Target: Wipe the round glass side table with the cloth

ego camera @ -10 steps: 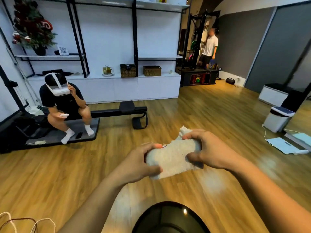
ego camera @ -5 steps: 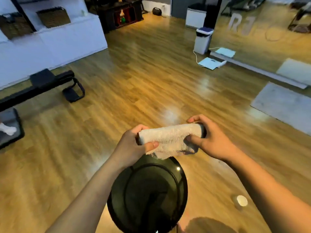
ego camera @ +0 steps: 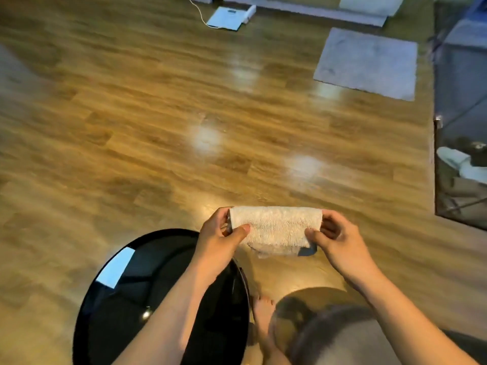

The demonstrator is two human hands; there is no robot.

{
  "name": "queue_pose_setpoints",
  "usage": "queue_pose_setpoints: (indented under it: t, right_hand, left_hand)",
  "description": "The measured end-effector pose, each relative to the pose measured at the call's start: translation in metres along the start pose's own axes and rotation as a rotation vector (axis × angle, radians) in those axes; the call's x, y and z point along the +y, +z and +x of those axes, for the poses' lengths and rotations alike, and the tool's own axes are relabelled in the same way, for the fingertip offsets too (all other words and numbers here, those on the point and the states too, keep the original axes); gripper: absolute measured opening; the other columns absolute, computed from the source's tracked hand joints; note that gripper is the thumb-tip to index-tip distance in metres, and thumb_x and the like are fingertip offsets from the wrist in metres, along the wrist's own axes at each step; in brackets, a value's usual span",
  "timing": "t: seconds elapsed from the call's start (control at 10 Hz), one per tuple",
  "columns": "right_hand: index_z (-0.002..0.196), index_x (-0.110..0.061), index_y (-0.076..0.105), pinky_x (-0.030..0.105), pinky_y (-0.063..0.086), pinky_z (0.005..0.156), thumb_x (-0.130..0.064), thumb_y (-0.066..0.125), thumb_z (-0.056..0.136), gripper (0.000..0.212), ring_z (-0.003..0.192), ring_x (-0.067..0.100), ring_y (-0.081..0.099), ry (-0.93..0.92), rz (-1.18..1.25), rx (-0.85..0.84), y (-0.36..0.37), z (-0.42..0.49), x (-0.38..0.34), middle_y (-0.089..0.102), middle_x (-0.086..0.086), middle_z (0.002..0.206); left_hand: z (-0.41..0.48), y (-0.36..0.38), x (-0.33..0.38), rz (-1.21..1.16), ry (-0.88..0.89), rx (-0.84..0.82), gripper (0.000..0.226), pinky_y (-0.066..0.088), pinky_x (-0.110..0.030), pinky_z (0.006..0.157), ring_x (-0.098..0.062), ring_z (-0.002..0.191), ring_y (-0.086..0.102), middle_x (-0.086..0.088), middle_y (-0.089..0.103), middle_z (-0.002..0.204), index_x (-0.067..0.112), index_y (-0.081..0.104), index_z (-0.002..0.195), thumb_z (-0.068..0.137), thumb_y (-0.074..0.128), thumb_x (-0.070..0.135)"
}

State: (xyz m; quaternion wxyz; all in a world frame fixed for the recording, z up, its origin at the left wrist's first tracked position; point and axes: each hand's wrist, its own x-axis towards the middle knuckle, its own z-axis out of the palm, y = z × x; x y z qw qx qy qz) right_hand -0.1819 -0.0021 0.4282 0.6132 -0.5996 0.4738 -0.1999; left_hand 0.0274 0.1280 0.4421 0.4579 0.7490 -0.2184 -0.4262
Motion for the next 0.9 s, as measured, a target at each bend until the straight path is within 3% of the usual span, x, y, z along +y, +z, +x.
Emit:
queue_pose_setpoints:
  t: [0.2, 0.4, 0.5, 0.6, 0.7, 0.8, 0.9]
  right_hand:
    - [0.105, -0.009, 0.061, 0.012, 0.051, 0.072, 0.012, 0.060, 0.087, 0.027, 0.085, -0.001, 0.067, 0.183, 0.019, 0.155, -0.011, 0.065, 0.146, 0.070, 0.004, 0.100]
    - [0.108, -0.011, 0.062, 0.013, 0.051, 0.072, 0.008, 0.060, 0.088, 0.028, 0.087, 0.004, 0.065, 0.343, 0.024, 0.286, -0.010, 0.103, 0.264, 0.069, 0.005, 0.104]
    - [0.113, -0.011, 0.063, 0.035, 0.054, 0.091, 0.003, 0.061, 0.090, 0.027, 0.105, 0.020, 0.065, 0.416, 0.003, 0.335, -0.012, 0.131, 0.324, 0.069, 0.009, 0.114]
    - [0.115, -0.014, 0.062, 0.044, 0.053, 0.095, -0.003, 0.061, 0.092, 0.025, 0.109, 0.025, 0.064, 0.459, -0.029, 0.321, -0.011, 0.154, 0.362, 0.068, 0.009, 0.118]
    - [0.136, -0.013, 0.051, 0.033, 0.056, 0.088, -0.016, 0.061, 0.095, 0.042, 0.114, 0.024, 0.061, 0.577, -0.042, 0.251, -0.010, 0.184, 0.410, 0.061, 0.008, 0.130]
    - [0.151, -0.014, 0.029, 0.037, 0.046, 0.102, -0.018, 0.061, 0.095, 0.064, 0.131, 0.030, 0.048, 0.738, -0.116, 0.239, -0.011, 0.205, 0.436, 0.046, 0.011, 0.148]
    - [0.154, -0.015, 0.021, 0.038, 0.037, 0.108, -0.026, 0.064, 0.093, 0.076, 0.141, 0.030, 0.036, 0.782, -0.202, 0.226, -0.006, 0.218, 0.438, 0.033, 0.013, 0.156]
  left_hand:
    - [0.109, 0.088, -0.106, 0.037, -0.118, -0.144, 0.027, 0.054, -0.015, 0.076, 0.006, 0.084, 0.067, 0.014, 0.072, 0.094, 0.031, 0.064, 0.097, 0.087, 0.073, 0.008]
    - [0.186, 0.159, -0.213, 0.105, -0.207, -0.222, 0.032, 0.053, -0.019, 0.079, -0.005, 0.091, 0.066, 0.012, 0.070, 0.097, 0.033, 0.060, 0.093, 0.087, 0.071, 0.004]
    - [0.225, 0.205, -0.268, 0.110, -0.311, -0.189, 0.028, 0.055, -0.039, 0.093, -0.023, 0.103, 0.066, -0.006, 0.071, 0.111, 0.023, 0.062, 0.106, 0.089, 0.066, 0.001]
    - [0.247, 0.227, -0.298, 0.150, -0.395, -0.163, 0.031, 0.053, -0.044, 0.099, -0.026, 0.111, 0.064, -0.009, 0.069, 0.118, 0.017, 0.063, 0.118, 0.090, 0.065, 0.003]
    - [0.275, 0.241, -0.336, 0.271, -0.447, -0.189, 0.035, 0.051, -0.042, 0.101, -0.028, 0.117, 0.061, -0.008, 0.066, 0.124, 0.017, 0.059, 0.125, 0.091, 0.064, 0.012]
    - [0.290, 0.245, -0.352, 0.485, -0.470, -0.217, 0.041, 0.048, -0.041, 0.101, -0.032, 0.121, 0.055, -0.010, 0.058, 0.132, 0.015, 0.052, 0.130, 0.091, 0.059, 0.022]
    - [0.298, 0.237, -0.346, 0.532, -0.458, -0.161, 0.044, 0.044, -0.039, 0.103, -0.033, 0.124, 0.053, -0.011, 0.056, 0.135, 0.015, 0.049, 0.134, 0.094, 0.056, 0.032]
